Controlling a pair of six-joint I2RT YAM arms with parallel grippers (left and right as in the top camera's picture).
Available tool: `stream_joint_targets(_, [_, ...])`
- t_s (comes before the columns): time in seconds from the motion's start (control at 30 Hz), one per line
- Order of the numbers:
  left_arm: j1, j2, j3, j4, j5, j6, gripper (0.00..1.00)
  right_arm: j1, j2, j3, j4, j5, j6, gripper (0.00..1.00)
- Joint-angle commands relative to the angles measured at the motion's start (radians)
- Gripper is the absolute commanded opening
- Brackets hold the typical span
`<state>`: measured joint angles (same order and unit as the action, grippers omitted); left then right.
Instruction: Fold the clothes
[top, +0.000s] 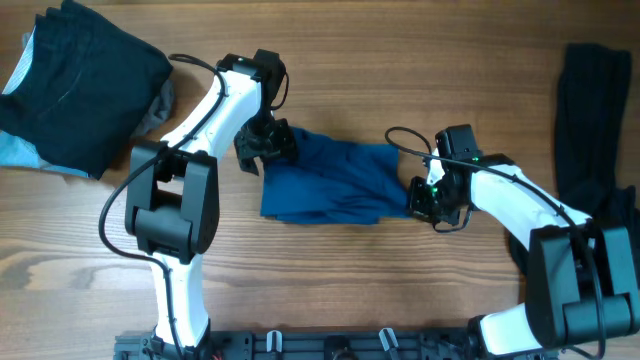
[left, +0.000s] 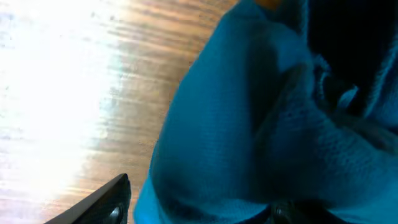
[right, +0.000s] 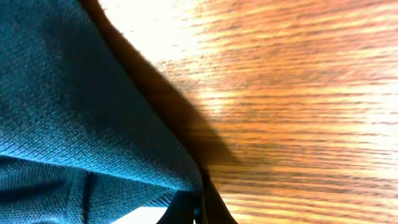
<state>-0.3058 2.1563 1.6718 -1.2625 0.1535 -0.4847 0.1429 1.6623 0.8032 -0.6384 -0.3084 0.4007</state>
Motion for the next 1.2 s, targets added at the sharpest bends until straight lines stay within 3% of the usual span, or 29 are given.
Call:
stream_joint_targets(0.0, [0.02, 0.056, -0.032, -0.092, -0.189, -0.021, 0.73, -0.026, 0.035, -0.015, 0.002, 0.251, 0.001, 0.06])
stream_joint_targets(0.17, [0.02, 0.056, -0.032, -0.194, -0.137, -0.02, 0.79, -0.026, 0.035, 0.059, -0.053, -0.005, -0.17, 0.24])
stream_joint_targets(0.3, [0.02, 0.012, -0.032, -0.198, -0.031, -0.017, 0.79, -0.027, 0.023, 0.089, -0.142, -0.047, -0.212, 0.26])
stream_joint_targets(0.4, [0.023, -0.107, -0.032, -0.196, -0.043, -0.018, 0.8, -0.027, -0.038, 0.151, -0.211, -0.021, -0.218, 0.27])
stream_joint_targets(0.5, [0.038, -0.223, -0.032, -0.159, -0.1, -0.018, 0.84, -0.026, -0.114, 0.225, -0.227, -0.07, -0.219, 0.28])
stream_joint_targets(0.63, [0.069, -0.314, -0.032, 0.019, -0.129, -0.018, 0.95, -0.019, -0.182, 0.24, -0.155, -0.293, -0.274, 0.31])
stream_joint_targets(0.7, [0.074, -0.311, -0.032, 0.1, -0.121, -0.016, 0.93, 0.0, -0.177, 0.231, -0.125, -0.412, -0.299, 0.32])
stream_joint_targets(0.83, [0.071, -0.254, -0.032, 0.179, -0.021, 0.048, 0.8, 0.074, -0.148, 0.2, -0.071, -0.564, -0.292, 0.32])
stream_joint_targets(1.17, [0.038, -0.04, -0.032, 0.113, 0.087, 0.12, 0.76, 0.318, 0.082, 0.185, 0.13, -0.564, -0.112, 0.32])
